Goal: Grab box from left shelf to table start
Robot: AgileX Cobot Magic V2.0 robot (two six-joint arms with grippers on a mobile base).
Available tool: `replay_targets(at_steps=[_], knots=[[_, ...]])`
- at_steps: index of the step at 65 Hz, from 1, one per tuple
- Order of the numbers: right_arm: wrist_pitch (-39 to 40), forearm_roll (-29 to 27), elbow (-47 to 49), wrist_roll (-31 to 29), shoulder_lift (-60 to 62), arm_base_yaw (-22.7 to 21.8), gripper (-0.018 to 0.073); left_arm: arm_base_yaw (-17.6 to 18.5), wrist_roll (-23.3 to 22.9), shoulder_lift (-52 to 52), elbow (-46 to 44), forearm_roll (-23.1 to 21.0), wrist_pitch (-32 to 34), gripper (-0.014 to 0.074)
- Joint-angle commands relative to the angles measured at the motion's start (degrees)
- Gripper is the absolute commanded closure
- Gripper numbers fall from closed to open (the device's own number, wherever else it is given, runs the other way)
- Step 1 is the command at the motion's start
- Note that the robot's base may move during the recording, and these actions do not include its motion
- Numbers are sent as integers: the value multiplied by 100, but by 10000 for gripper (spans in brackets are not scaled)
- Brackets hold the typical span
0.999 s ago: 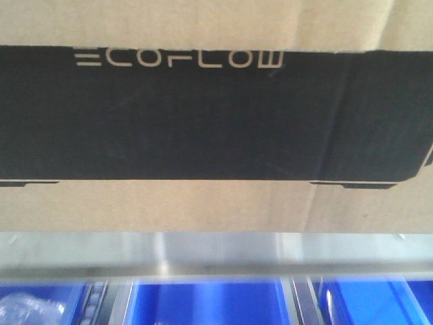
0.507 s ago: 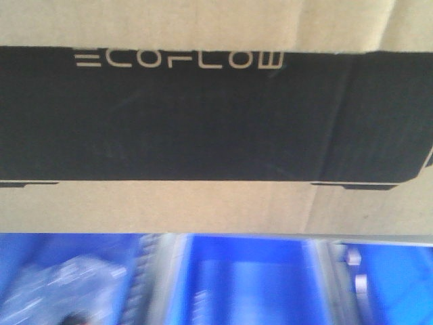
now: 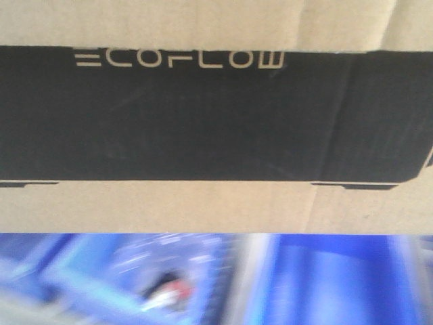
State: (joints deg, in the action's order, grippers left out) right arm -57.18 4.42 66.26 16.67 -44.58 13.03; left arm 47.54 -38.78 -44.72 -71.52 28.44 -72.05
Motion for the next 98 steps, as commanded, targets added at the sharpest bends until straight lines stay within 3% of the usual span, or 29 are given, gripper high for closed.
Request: replay_targets(at_steps=[1,98], knots=[[512,703,196,-28,22,-60,493,17,-61,113,-237,729,368,699],[426,703,196,-28,22,-60,493,17,-61,113,-237,729,368,699]])
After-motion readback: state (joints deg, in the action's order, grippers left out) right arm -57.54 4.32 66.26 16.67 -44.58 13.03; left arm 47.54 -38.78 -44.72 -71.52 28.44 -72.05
